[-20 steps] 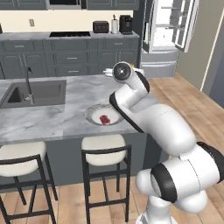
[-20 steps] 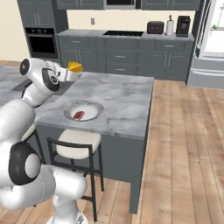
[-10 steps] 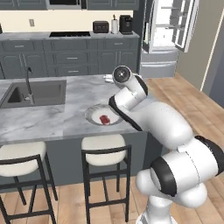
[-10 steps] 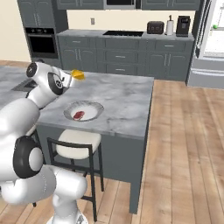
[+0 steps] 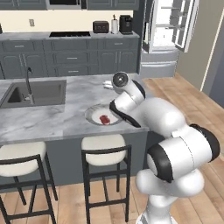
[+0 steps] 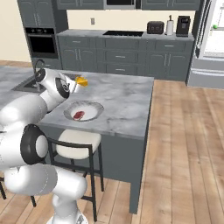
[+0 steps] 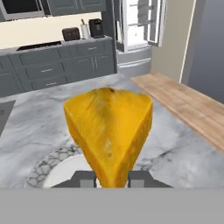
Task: Take the cheese, steak, and corn from the fridge and place them on the plate on the dining counter to create an appetizer plate.
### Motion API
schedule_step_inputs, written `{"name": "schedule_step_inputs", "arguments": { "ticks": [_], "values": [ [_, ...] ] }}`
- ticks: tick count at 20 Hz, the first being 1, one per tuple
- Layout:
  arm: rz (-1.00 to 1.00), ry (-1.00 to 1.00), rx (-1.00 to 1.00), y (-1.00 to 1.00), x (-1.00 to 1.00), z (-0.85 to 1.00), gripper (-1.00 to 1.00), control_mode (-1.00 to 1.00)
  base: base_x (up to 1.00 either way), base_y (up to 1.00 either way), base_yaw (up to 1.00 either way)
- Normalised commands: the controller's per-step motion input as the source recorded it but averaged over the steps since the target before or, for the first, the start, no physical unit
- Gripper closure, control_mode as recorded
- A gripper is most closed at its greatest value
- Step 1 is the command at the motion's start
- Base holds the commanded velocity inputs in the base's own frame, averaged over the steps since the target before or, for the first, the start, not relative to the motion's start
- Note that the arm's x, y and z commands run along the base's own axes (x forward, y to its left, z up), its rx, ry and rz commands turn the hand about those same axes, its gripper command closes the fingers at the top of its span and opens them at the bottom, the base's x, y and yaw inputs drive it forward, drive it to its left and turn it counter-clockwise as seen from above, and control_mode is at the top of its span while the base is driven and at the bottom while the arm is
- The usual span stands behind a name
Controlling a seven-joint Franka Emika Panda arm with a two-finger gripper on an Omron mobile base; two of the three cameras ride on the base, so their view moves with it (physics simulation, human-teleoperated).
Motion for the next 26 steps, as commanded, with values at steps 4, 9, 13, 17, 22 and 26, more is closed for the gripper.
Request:
{"name": "schedule_step_inputs", "arguments": {
  "ticks": [4,9,13,17,22,26],
  "values": [
    [0.00,0.02,0.00,0.02,0.03,-0.34,1.00,-1.00,0.00,0.00,0.00],
    [0.00,0.03,0.00,0.10,0.00,-0.17,1.00,-1.00,0.00,0.00,0.00],
    [0.00,0.07,0.00,0.13,0.01,-0.07,1.00,-1.00,0.00,0.00,0.00],
    [0.00,0.11,0.00,0.09,0.05,-0.01,1.00,-1.00,0.00,0.00,0.00],
    [0.00,0.10,0.00,0.10,0.14,-0.18,1.00,-1.00,0.00,0.00,0.00],
    [0.00,0.07,0.00,0.12,0.20,-0.42,1.00,-1.00,0.00,0.00,0.00]
  ]
}}
